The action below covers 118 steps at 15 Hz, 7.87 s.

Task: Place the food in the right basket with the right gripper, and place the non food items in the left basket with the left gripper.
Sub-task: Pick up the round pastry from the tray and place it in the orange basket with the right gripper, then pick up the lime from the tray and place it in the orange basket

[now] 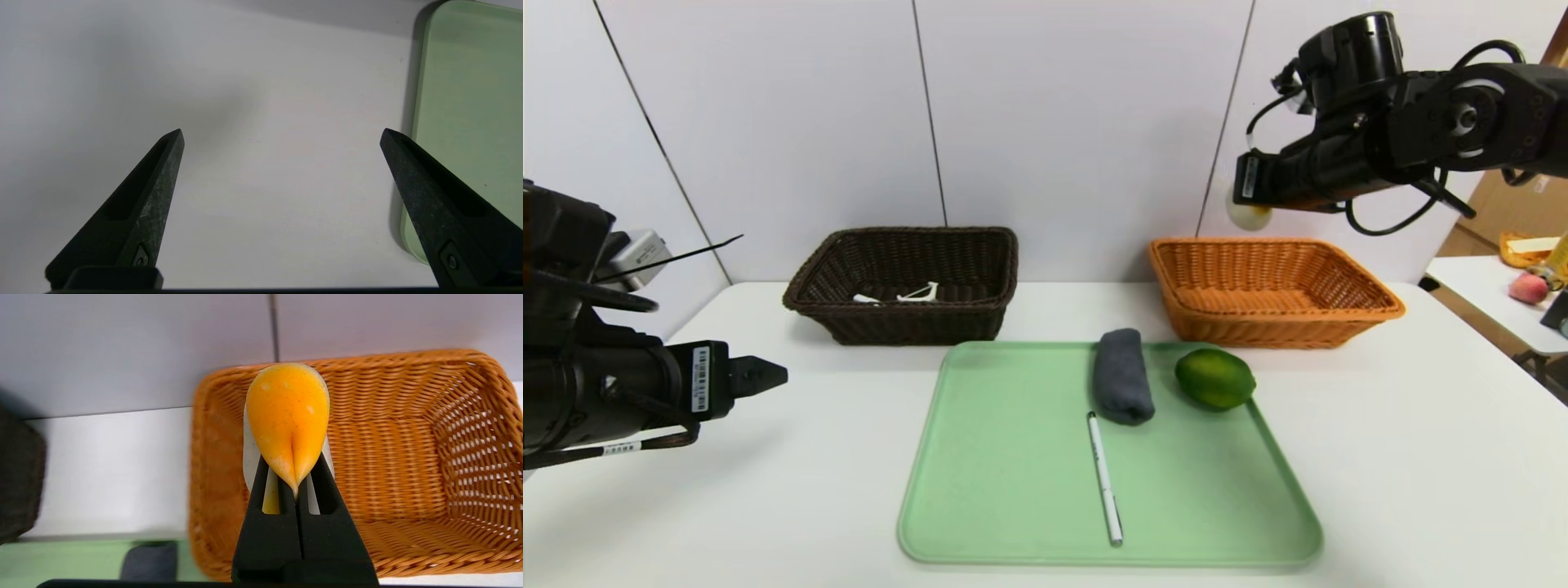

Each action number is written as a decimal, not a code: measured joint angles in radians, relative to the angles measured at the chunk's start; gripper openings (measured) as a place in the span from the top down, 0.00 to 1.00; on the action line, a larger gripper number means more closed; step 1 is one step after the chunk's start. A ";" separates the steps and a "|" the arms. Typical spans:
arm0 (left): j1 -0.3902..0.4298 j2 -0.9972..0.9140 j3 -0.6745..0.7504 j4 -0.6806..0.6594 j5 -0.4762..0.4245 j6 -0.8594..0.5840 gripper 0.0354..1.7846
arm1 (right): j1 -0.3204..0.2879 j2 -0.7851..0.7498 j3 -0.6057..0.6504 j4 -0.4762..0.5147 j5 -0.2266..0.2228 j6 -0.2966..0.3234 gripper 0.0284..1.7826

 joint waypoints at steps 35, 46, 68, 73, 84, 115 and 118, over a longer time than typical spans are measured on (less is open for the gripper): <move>-0.138 0.139 -0.254 -0.026 -0.036 0.004 0.06 | -0.077 -0.090 0.000 0.174 0.057 -0.020 0.13; -0.386 0.412 -0.704 0.219 -0.037 -0.130 0.06 | 0.004 -0.306 0.057 0.633 0.279 0.171 0.06; -0.475 0.453 -0.763 0.424 -0.026 -0.235 0.06 | 0.150 0.021 0.017 0.649 0.215 0.861 0.05; -0.473 0.410 -0.708 0.409 -0.025 -0.235 0.06 | 0.154 0.050 0.017 0.667 0.215 0.901 0.05; -0.460 0.340 -0.593 0.362 -0.027 -0.235 0.06 | 0.130 0.084 0.040 0.641 0.223 1.054 0.05; -0.435 0.295 -0.472 0.297 -0.029 -0.227 0.06 | 0.081 0.143 0.040 0.582 0.306 1.090 0.34; -0.420 0.284 -0.462 0.297 -0.030 -0.224 0.06 | 0.080 0.090 0.038 0.620 0.385 1.086 0.34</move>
